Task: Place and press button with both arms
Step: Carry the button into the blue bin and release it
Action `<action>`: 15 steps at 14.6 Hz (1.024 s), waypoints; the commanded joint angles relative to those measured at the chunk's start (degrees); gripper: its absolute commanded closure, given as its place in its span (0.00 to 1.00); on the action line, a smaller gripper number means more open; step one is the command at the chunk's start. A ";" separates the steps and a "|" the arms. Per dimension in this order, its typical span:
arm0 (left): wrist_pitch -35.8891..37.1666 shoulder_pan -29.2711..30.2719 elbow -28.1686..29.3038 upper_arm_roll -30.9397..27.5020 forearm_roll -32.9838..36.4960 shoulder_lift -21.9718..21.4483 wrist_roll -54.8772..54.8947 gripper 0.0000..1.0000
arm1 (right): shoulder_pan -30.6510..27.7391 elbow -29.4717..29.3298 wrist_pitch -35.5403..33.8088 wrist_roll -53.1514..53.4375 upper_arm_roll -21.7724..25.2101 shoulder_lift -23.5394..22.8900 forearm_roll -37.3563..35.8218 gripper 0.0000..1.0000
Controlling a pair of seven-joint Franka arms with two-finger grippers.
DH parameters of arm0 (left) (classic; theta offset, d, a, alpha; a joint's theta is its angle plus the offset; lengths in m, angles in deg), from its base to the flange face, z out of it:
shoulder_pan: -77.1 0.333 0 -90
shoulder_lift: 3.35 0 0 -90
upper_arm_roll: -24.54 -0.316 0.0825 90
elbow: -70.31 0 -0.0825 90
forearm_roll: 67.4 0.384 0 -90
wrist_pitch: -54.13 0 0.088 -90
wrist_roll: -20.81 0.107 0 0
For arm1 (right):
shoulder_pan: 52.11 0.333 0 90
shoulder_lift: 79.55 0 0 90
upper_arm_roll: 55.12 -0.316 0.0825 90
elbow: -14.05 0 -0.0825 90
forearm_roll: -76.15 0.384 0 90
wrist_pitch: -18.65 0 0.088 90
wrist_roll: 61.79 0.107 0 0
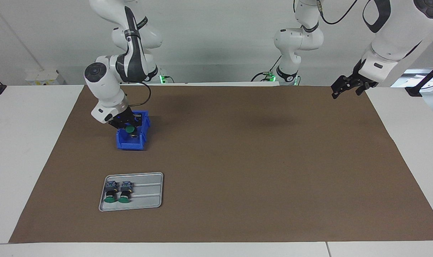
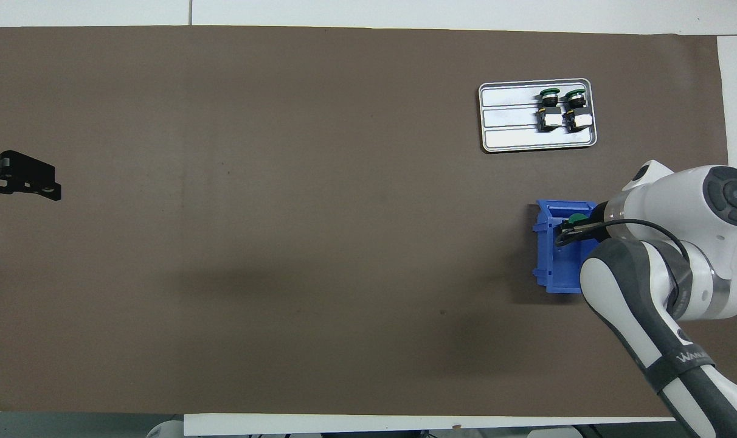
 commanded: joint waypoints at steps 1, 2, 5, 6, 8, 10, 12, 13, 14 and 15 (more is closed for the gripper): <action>0.80 -0.30 0.06 -0.17 0.65 -0.69 0.11 0.00 | -0.33 0.73 0.97 -1.45 -0.30 -0.05 0.06 1.00; 0.71 -0.30 0.06 -0.17 0.65 -0.69 0.11 0.00 | -0.51 0.81 0.89 -1.36 -0.30 0.03 -0.29 1.00; 0.71 -0.30 0.06 -0.17 0.65 -0.69 0.11 0.00 | -0.25 0.73 0.54 -1.36 -0.30 -0.06 -0.47 0.73; 0.71 -0.38 0.06 -0.17 0.65 -0.69 0.11 0.00 | -0.33 0.64 0.36 -1.36 -0.30 -0.06 -0.73 0.62; 0.71 -0.47 0.06 -0.17 0.65 -0.69 0.11 0.00 | -0.51 0.20 0.01 -1.36 -0.30 -0.14 -1.17 0.52; 0.62 -0.47 0.06 -0.17 0.65 -0.69 0.11 0.00 | -0.42 -0.06 -0.26 -1.36 -0.30 -0.06 -1.17 0.48; 0.62 -0.56 0.06 -0.08 0.65 -0.69 0.11 0.00 | -0.25 -2.33 -3.84 -1.10 -0.30 0.56 -1.26 0.48; 0.54 -0.56 0.06 -0.08 0.65 -0.69 0.11 0.00 | -0.24 -4.53 -7.08 -1.10 -0.30 0.65 -1.26 0.46; 0.54 -0.56 0.06 0.00 0.65 -0.69 0.02 0.00 | -0.33 -7.16 -10.07 -1.10 -0.30 0.65 -1.26 0.36; 0.53 -0.56 0.06 0.09 0.65 -0.69 0.11 0.00 | -0.42 -9.53 -12.80 -1.18 -0.30 0.65 -1.26 0.17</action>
